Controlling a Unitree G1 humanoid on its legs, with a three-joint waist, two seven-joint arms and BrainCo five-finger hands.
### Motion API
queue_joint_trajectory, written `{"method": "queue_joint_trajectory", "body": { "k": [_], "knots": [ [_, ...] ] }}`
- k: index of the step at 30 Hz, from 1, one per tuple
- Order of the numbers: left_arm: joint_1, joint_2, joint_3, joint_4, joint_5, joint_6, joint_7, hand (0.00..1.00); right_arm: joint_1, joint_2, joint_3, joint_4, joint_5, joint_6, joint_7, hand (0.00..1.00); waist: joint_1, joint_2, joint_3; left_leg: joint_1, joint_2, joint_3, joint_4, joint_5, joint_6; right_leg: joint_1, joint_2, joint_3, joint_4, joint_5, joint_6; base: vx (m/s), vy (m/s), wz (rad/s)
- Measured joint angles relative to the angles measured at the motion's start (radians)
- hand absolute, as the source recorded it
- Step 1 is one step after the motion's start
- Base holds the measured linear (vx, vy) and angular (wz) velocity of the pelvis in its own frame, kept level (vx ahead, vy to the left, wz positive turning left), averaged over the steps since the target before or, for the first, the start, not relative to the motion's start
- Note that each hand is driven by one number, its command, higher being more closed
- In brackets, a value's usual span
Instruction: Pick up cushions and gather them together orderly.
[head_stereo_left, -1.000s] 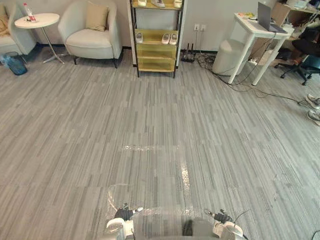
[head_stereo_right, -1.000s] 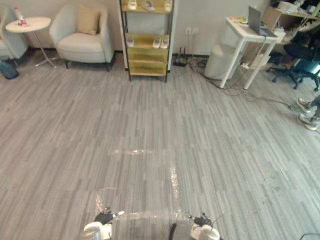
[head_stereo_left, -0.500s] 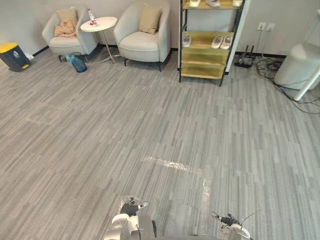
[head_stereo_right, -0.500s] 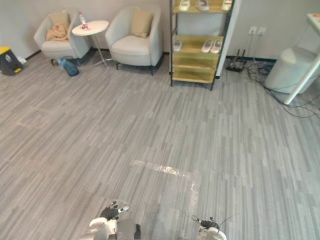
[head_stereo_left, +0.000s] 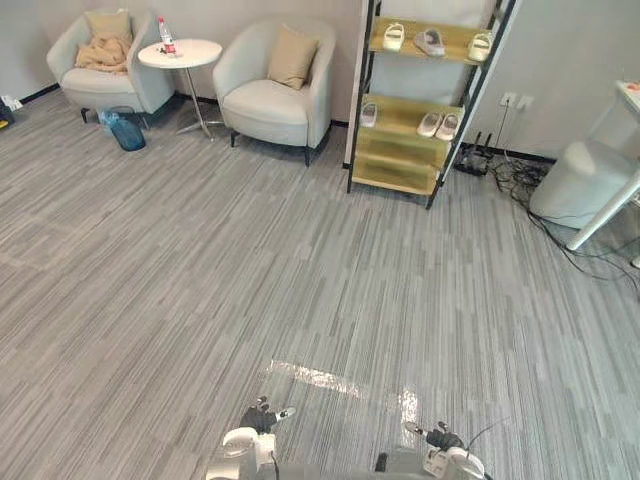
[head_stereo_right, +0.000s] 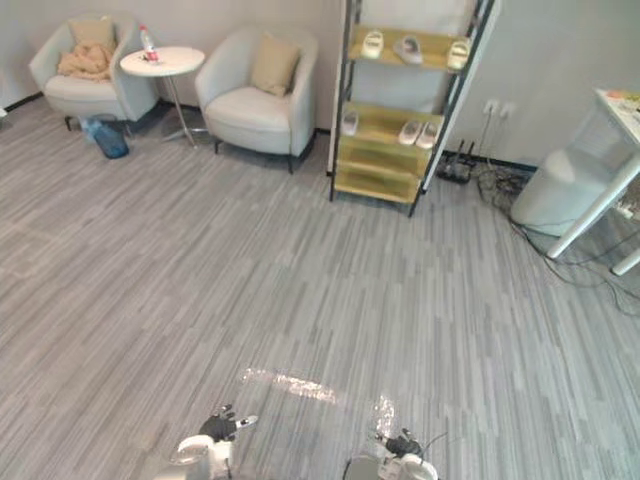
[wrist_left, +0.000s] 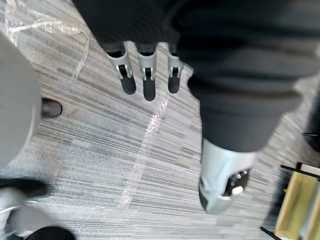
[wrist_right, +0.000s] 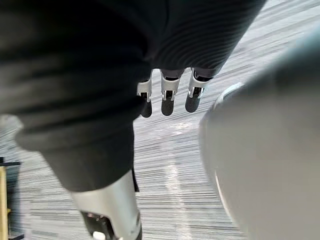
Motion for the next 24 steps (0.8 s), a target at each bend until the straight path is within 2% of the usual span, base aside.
{"method": "queue_joint_trajectory", "body": {
  "k": [1,2,3,4,7,8,9,10,12,13,14,15,16,17,18,19,20,24],
  "knots": [
    [0.003,0.003,0.001,-0.001,0.0,0.0,0.0,0.0,0.0,0.0,-0.005,0.014,0.0,0.0,0.0,0.0,0.0,-0.007,-0.001,0.002,-0.003,-0.01,0.001,-0.006,-0.01,0.009,0.012,0.008,-0.088,0.056,-0.012,0.39,-0.178,0.54],
    [-0.002,0.016,0.006,0.006,0.001,-0.003,-0.001,0.0,0.003,-0.002,-0.017,0.037,0.0,0.001,0.001,0.0,0.002,-0.034,-0.005,0.012,-0.024,-0.035,0.002,-0.026,-0.032,0.015,0.018,0.018,-0.161,0.133,-0.071,0.45,-0.19,0.28],
    [-0.002,0.0,0.011,0.02,0.002,0.0,-0.001,0.0,-0.005,-0.023,-0.033,0.062,-0.001,0.007,-0.001,0.0,0.011,0.014,-0.003,0.022,0.01,-0.053,0.025,-0.038,-0.041,0.039,0.04,0.008,-0.158,0.131,-0.072,0.35,-0.162,0.19],
    [0.01,-0.008,0.013,0.019,0.003,-0.002,-0.001,0.0,-0.001,-0.027,-0.038,0.067,-0.001,0.008,-0.002,0.0,0.01,0.025,-0.007,0.014,0.021,-0.057,0.061,-0.039,-0.042,0.062,0.049,0.008,-0.182,0.117,-0.071,0.38,-0.196,-0.01],
    [0.011,-0.008,0.02,0.012,0.004,-0.002,-0.002,0.0,0.005,-0.029,-0.04,0.066,0.001,0.007,-0.004,0.0,0.01,0.037,-0.006,-0.083,0.034,-0.06,0.324,-0.05,-0.062,0.127,0.066,0.004,-0.229,0.087,-0.091,0.23,-0.146,-0.01],
    [0.014,-0.018,0.043,-0.004,0.004,-0.002,-0.003,0.0,0.019,-0.032,-0.038,0.051,0.002,0.006,-0.006,0.0,0.013,0.04,-0.001,-0.171,0.051,-0.058,0.546,-0.022,-0.109,0.167,0.076,-0.001,-0.238,0.068,-0.103,0.23,-0.107,-0.04],
    [0.014,-0.015,0.046,-0.01,0.003,-0.004,-0.003,0.0,0.018,-0.028,-0.037,0.052,0.003,0.007,-0.007,0.0,0.019,0.035,0.002,-0.205,0.063,-0.048,0.628,-0.03,-0.104,0.185,0.079,0.001,-0.24,0.055,-0.108,0.28,-0.088,-0.15],
    [0.015,-0.016,0.047,-0.021,0.002,-0.004,-0.005,0.0,0.024,-0.028,-0.039,0.053,0.007,0.008,-0.013,0.0,0.026,0.037,0.002,-0.238,0.084,-0.02,0.664,-0.065,-0.076,0.225,0.08,0.012,-0.241,0.038,-0.109,0.22,-0.035,-0.24],
    [0.014,-0.017,0.047,-0.025,0.002,-0.004,-0.007,0.0,0.027,-0.026,-0.04,0.053,0.007,0.008,-0.014,0.0,0.028,0.035,0.002,-0.259,0.087,-0.008,0.625,-0.087,-0.064,0.246,0.074,0.027,-0.247,0.033,-0.104,0.2,0.001,-0.3],
    [0.014,-0.016,0.046,-0.027,0.002,-0.005,-0.014,0.0,0.022,-0.022,-0.046,0.052,0.01,0.008,-0.014,0.0,0.032,0.032,0.002,-0.271,0.075,-0.016,0.515,-0.096,-0.065,0.259,0.06,0.047,-0.257,0.031,-0.097,0.17,0.101,-0.48],
    [0.012,-0.017,0.046,-0.028,0.002,-0.004,-0.018,0.0,0.019,-0.02,-0.05,0.051,0.01,0.007,-0.014,0.0,0.034,0.031,0.001,-0.271,0.042,-0.059,0.34,-0.081,-0.074,0.26,0.042,0.072,-0.257,0.02,-0.077,0.16,0.134,-0.5],
    [0.013,-0.022,0.042,-0.026,0.002,-0.004,-0.019,0.0,0.024,-0.025,-0.054,0.051,0.01,0.007,-0.014,0.0,0.034,0.04,-0.006,-0.268,0.025,-0.11,0.224,-0.042,-0.084,0.255,0.039,0.081,-0.257,0.013,-0.063,0.2,0.245,-0.41],
    [0.014,-0.029,0.041,-0.022,0.002,-0.005,-0.018,0.0,0.029,-0.036,-0.057,0.054,0.01,0.009,-0.014,0.0,0.042,0.052,-0.011,-0.26,0.02,-0.156,0.166,0.061,-0.115,0.256,0.044,0.099,-0.252,0.001,-0.044,0.18,0.212,-0.29],
    [0.012,-0.029,0.043,-0.022,0.002,-0.005,-0.017,0.0,0.032,-0.038,-0.057,0.055,0.01,0.01,-0.015,0.0,0.049,0.048,-0.014,-0.251,0.013,-0.147,0.159,0.062,-0.106,0.261,0.04,0.108,-0.252,0.001,-0.035,0.24,0.224,-0.18],
    [0.015,-0.016,0.043,-0.018,0.002,-0.002,-0.018,0.0,0.048,-0.022,-0.053,0.052,0.011,0.01,-0.014,0.0,0.05,0.029,-0.033,-0.241,-0.011,-0.138,0.137,0.067,-0.09,0.282,0.018,0.119,-0.275,0.004,-0.017,0.19,0.108,-0.08],
    [0.015,-0.016,0.044,-0.019,0.002,-0.003,-0.017,0.0,0.049,-0.018,-0.054,0.052,0.011,0.01,-0.014,0.0,0.052,0.023,-0.031,-0.235,-0.015,-0.131,0.136,0.069,-0.083,0.285,0.012,0.119,-0.278,0.005,-0.015,0.22,0.139,-0.07],
    [0.013,-0.008,0.051,-0.022,0.002,-0.004,-0.018,0.0,0.052,-0.007,-0.053,0.051,0.009,0.011,-0.015,0.0,0.056,0.007,-0.027,-0.22,-0.032,-0.11,0.138,0.069,-0.075,0.296,-0.007,0.128,-0.282,0.004,-0.009,0.15,0.115,-0.12],
    [0.018,-0.006,0.052,-0.022,0.001,-0.003,-0.019,0.0,0.058,-0.005,-0.022,0.048,0.007,0.011,-0.013,0.0,0.057,0.003,-0.03,-0.189,-0.057,-0.107,0.115,0.064,-0.057,0.318,-0.031,0.129,-0.297,0.007,-0.005,0.11,0.095,0.0]
  ]
}}
